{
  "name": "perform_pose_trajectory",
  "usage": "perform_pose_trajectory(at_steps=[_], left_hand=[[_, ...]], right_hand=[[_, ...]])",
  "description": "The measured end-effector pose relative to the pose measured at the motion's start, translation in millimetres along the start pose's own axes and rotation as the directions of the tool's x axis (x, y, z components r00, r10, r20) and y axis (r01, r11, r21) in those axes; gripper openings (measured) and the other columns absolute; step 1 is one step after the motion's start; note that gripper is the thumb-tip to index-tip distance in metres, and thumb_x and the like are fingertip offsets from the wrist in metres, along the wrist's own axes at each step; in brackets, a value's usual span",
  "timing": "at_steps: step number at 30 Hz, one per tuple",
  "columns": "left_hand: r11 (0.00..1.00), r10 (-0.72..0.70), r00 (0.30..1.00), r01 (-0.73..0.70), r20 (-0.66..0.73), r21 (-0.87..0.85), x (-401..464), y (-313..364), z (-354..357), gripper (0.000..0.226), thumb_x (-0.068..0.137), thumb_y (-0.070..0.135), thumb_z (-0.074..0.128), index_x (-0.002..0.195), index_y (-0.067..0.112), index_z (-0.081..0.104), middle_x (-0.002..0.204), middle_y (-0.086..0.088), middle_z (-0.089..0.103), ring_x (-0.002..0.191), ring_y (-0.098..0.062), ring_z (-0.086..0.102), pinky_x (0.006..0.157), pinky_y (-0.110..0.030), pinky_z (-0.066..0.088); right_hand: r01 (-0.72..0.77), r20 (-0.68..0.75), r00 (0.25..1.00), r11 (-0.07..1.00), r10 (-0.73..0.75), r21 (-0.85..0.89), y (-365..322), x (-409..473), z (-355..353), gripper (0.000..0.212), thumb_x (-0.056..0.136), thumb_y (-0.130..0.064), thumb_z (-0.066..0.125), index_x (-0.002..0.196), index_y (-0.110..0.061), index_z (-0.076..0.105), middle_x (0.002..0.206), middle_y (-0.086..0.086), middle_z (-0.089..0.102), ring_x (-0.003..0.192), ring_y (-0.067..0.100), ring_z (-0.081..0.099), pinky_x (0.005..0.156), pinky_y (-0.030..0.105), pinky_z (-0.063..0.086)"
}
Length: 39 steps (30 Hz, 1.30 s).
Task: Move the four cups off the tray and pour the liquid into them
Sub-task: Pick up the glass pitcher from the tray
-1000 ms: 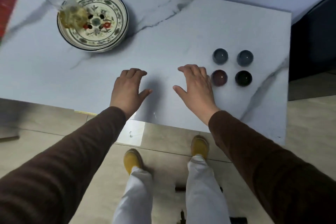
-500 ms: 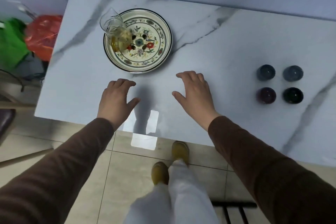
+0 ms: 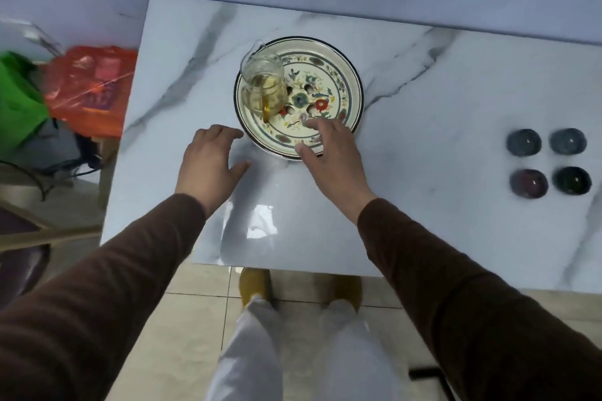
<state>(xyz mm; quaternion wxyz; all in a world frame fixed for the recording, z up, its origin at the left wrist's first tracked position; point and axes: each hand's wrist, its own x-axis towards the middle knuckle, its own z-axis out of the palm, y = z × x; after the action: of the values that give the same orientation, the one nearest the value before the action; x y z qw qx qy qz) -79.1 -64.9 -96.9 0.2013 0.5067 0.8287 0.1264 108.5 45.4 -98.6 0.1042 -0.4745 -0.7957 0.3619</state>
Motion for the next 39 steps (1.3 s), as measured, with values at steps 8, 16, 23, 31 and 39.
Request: perform_pose_trajectory(at_steps=[8,16,23,31,39], left_hand=[[1.000,0.014,1.000,-0.014,-0.001,-0.006,51.9,-22.2,1.2,0.051,0.088,0.029,0.066,0.134,0.014,0.053,0.132,-0.010,0.056,0.123,-0.033,0.045,0.103,-0.045,0.040],[0.999,0.030,0.999,-0.030,-0.021,-0.020,75.9,-30.0,4.1,0.048,0.085,0.028,0.068,0.130,0.015,0.056,0.125,-0.012,0.058,0.120,-0.034,0.044,0.100,-0.043,0.041],[0.998,0.059,0.998,-0.059,-0.011,-0.003,70.5,-17.2,1.2,0.051,0.085,0.027,0.069,0.131,0.012,0.055,0.125,-0.012,0.057,0.120,-0.035,0.044,0.100,-0.043,0.040],[0.987,0.157,0.987,-0.157,0.024,0.010,45.2,52.2,16.4,0.053,0.083,0.027,0.069,0.131,0.010,0.055,0.126,-0.013,0.058,0.120,-0.036,0.045,0.103,-0.043,0.040],[0.943,0.316,0.945,-0.323,0.086,0.076,-7.6,172.1,76.8,0.051,0.083,0.027,0.070,0.128,0.006,0.056,0.123,-0.017,0.059,0.116,-0.039,0.048,0.103,-0.046,0.038]], right_hand=[[-0.200,0.001,0.976,0.901,0.216,0.385,-38.6,44.2,49.0,0.039,0.096,-0.039,0.058,0.128,-0.017,0.057,0.129,0.000,0.052,0.116,0.019,0.053,0.100,0.044,0.046],[-0.307,0.045,0.932,0.718,0.359,0.625,-53.2,69.6,83.7,0.028,0.102,-0.032,0.050,0.116,-0.013,0.064,0.110,0.003,0.066,0.092,0.017,0.065,0.082,0.030,0.054],[-0.316,0.047,0.904,0.591,0.425,0.742,-48.3,58.4,73.4,0.025,0.105,-0.023,0.044,0.084,-0.022,0.058,0.075,-0.008,0.059,0.063,0.002,0.056,0.071,0.023,0.052],[-0.222,-0.100,0.906,0.662,0.411,0.716,-7.3,-13.3,-1.8,0.026,0.105,-0.023,0.041,0.081,-0.024,0.053,0.072,-0.011,0.053,0.060,-0.001,0.049,0.063,0.019,0.043],[-0.229,-0.200,0.851,0.686,0.486,0.691,84.8,-117.4,-86.1,0.026,0.105,-0.025,0.041,0.084,-0.015,0.052,0.073,-0.009,0.053,0.066,0.006,0.050,0.067,0.027,0.045]])
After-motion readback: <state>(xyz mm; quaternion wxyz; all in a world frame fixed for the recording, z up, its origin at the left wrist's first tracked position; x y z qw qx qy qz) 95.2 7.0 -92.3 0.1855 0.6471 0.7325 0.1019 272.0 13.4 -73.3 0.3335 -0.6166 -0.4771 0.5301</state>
